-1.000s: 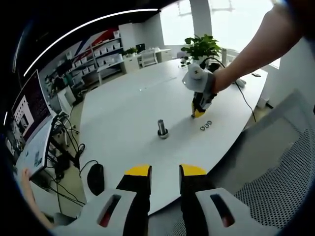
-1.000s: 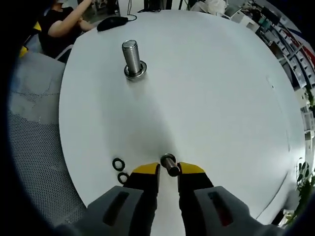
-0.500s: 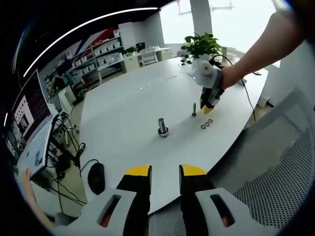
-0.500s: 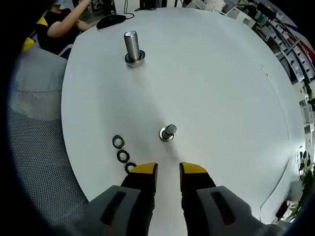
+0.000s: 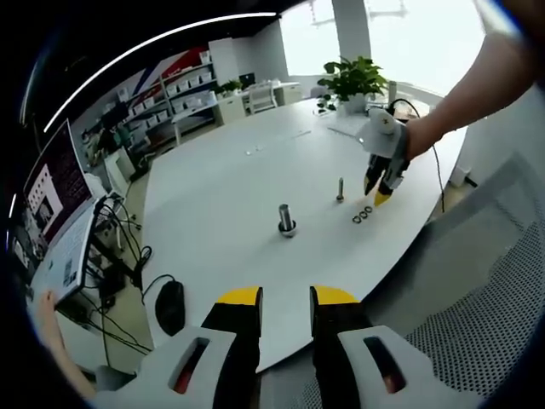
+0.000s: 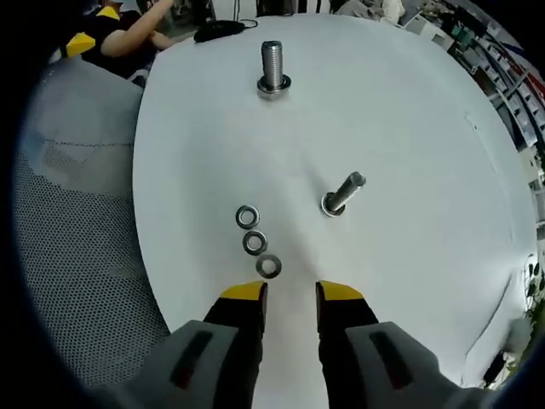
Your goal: Place the washer onto the threaded stud by aligning its center hole with the stud, sliding it down to the base, and recovering from edge contact or off-axis alignment until the washer reaches the visible bottom stop.
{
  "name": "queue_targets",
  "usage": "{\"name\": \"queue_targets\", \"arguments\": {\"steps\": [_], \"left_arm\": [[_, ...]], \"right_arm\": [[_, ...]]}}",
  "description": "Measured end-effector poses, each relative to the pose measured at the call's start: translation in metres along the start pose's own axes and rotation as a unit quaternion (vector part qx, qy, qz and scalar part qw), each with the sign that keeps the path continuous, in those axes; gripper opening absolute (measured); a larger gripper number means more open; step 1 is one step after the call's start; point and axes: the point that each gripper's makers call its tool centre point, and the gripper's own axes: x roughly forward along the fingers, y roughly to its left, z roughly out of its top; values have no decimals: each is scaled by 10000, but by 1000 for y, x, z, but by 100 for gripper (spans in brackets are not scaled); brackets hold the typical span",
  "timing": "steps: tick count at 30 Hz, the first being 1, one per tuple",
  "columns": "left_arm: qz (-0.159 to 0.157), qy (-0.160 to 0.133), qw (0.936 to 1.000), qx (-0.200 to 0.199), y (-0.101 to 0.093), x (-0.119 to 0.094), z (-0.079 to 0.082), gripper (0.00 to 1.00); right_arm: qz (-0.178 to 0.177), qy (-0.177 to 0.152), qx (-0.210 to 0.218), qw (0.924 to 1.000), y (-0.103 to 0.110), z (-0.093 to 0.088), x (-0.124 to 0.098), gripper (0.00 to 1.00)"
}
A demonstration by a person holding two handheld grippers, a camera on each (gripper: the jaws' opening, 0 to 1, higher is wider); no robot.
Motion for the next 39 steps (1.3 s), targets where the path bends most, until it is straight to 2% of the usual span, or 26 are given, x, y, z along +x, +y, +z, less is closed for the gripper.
{"name": "queue_targets", "arguments": {"steps": [6,10,16,18,25,26,30,33,38,39], "left_arm": [[45,-23,10000,-7,2,-1,1,20],[61,-42,10000,-5,2,-1,2,20],[75,-58,10000,-1,2,-1,3,20],[78,-48,10000,4,3,-1,2,20],[75,-51,10000,-8,2,-2,3,20],[75,-46,10000,-9,2,-2,2,20],[75,-38,10000,-16,3,-1,1,20],[70,-27,10000,-17,3,0,0,20],[74,-7,10000,-17,3,0,1,20],[73,-6,10000,-18,2,0,1,20]], "right_arm": [[104,31,-169,9998,6,6,5,28],[305,109,-366,9988,12,7,10,27],[254,61,-349,9990,5,9,15,26],[250,54,-367,9990,8,10,10,25],[240,8,-552,9982,13,16,5,17],[245,19,-587,9980,14,17,3,16],[393,121,-579,9975,0,14,18,15],[432,190,-622,9969,6,16,10,15],[441,347,-634,9964,7,17,8,15],[432,374,-671,9961,3,15,14,15]]}}
